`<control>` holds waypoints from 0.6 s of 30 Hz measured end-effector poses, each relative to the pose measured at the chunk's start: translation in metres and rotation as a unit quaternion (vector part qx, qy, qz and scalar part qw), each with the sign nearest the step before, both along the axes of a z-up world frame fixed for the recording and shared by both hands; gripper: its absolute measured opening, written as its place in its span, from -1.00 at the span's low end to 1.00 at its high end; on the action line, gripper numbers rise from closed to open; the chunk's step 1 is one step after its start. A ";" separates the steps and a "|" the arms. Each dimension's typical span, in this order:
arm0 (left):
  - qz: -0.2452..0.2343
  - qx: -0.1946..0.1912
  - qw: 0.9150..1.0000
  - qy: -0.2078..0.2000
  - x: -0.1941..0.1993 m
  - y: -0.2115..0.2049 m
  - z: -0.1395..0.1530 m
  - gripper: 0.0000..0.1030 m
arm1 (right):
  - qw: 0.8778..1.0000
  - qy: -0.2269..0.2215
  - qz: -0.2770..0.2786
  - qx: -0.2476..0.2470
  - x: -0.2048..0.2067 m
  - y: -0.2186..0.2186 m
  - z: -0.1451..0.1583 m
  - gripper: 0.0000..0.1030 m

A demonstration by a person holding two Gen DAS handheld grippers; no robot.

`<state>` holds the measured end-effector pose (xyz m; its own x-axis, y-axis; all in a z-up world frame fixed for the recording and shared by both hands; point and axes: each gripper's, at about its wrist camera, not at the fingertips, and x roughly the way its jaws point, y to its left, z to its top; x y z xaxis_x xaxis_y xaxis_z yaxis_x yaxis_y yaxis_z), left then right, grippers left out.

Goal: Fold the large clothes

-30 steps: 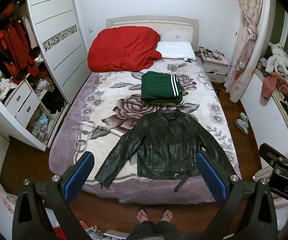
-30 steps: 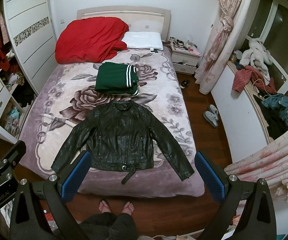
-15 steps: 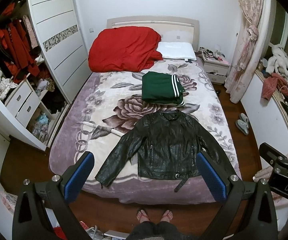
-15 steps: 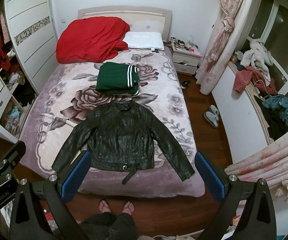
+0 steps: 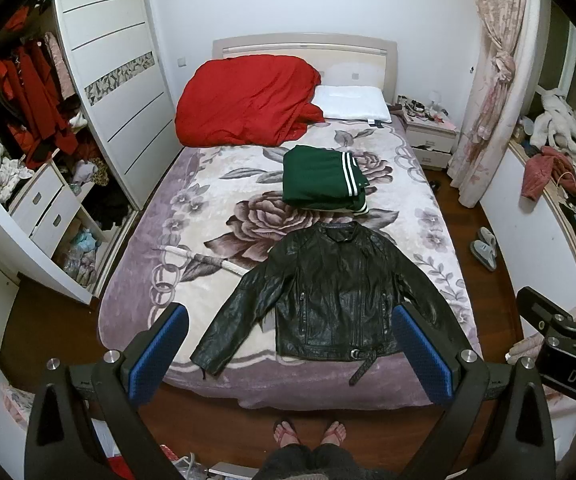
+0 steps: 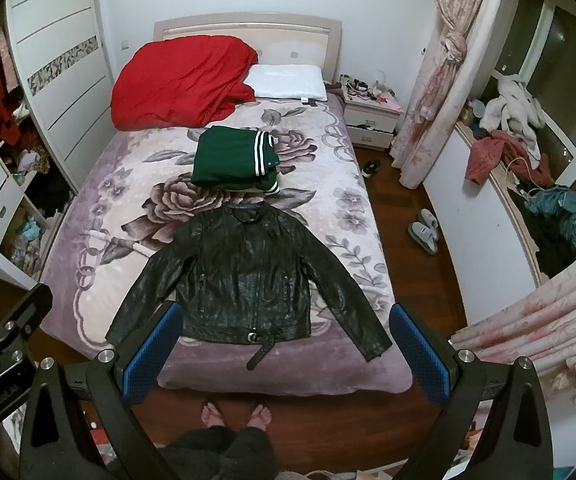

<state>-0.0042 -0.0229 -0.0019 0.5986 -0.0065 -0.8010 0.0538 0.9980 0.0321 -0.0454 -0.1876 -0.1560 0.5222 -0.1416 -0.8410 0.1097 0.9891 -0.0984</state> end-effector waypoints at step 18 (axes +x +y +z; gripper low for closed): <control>0.003 -0.001 1.000 -0.004 0.021 -0.008 0.018 1.00 | 1.000 0.005 -0.006 0.007 0.003 0.003 0.003 1.00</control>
